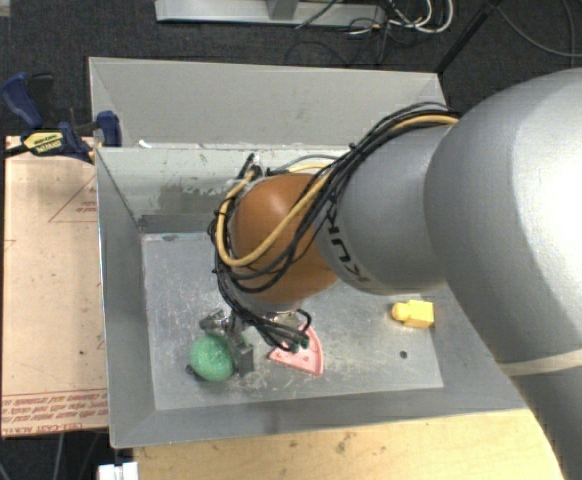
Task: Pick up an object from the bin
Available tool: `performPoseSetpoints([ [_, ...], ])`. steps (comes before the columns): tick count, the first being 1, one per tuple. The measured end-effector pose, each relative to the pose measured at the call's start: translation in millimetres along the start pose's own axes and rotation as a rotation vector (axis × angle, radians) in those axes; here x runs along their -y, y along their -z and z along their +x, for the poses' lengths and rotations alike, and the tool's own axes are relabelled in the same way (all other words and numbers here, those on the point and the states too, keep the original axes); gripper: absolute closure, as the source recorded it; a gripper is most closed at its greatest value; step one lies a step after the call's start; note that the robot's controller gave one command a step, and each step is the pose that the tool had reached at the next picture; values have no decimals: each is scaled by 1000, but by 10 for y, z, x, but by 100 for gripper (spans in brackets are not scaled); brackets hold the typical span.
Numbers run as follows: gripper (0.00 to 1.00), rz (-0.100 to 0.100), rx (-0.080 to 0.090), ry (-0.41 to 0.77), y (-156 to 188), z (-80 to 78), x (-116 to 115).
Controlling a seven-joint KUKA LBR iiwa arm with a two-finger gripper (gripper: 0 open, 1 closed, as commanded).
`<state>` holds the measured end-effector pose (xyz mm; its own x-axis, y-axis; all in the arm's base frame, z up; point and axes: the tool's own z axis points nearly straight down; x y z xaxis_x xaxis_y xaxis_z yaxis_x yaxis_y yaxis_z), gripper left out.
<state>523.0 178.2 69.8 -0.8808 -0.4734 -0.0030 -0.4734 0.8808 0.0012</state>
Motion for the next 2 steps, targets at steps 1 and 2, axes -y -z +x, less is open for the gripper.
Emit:
performPoseSetpoints([
  [1, 100, 0, -1, 0, -1, 2, 0],
  [2, 100, 0, 0, 5, 838, -88, -294],
])
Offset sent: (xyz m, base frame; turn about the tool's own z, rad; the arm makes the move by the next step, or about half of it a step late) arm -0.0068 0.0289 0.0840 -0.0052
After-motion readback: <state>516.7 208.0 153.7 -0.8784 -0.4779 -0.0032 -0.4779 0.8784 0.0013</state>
